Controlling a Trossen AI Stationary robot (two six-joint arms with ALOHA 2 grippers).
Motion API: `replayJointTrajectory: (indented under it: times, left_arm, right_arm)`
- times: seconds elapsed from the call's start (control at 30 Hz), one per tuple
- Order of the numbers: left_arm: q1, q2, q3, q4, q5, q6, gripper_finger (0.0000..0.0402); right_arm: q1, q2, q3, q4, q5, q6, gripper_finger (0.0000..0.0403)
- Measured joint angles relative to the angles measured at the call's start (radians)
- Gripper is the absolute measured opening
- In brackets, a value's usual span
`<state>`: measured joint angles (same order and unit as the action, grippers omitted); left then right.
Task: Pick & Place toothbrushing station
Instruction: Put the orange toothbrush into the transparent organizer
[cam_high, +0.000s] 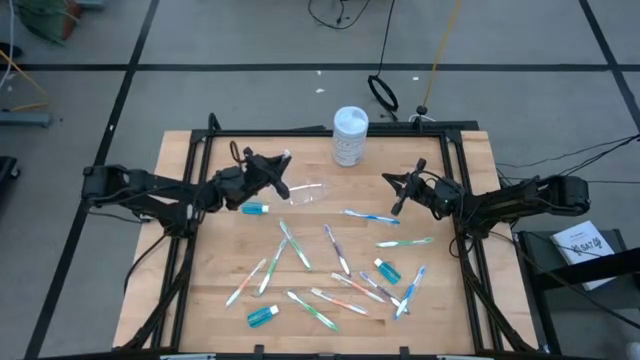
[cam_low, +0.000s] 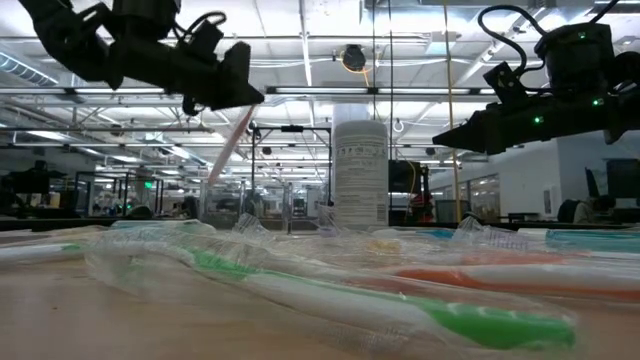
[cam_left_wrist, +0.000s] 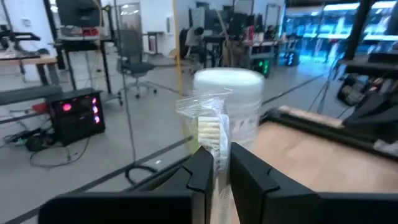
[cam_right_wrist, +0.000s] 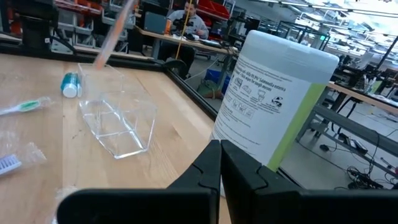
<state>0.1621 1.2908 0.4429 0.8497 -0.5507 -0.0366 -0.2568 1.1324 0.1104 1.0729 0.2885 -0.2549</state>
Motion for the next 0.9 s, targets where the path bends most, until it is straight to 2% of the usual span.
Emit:
replayJointTrajectory:
  times: [0.47,0.9]
  left_arm:
    - [0.01,-0.002,0.004,-0.09,0.0,0.04,0.0053]
    - [0.0,-0.002,0.004,-0.144,-0.001,0.047,0.0166]
  right_arm:
    - [-0.013,0.0,0.0,-0.002,-0.001,0.007,0.0002]
    - [-0.013,0.0,0.0,-0.002,-0.001,0.005,0.0002]
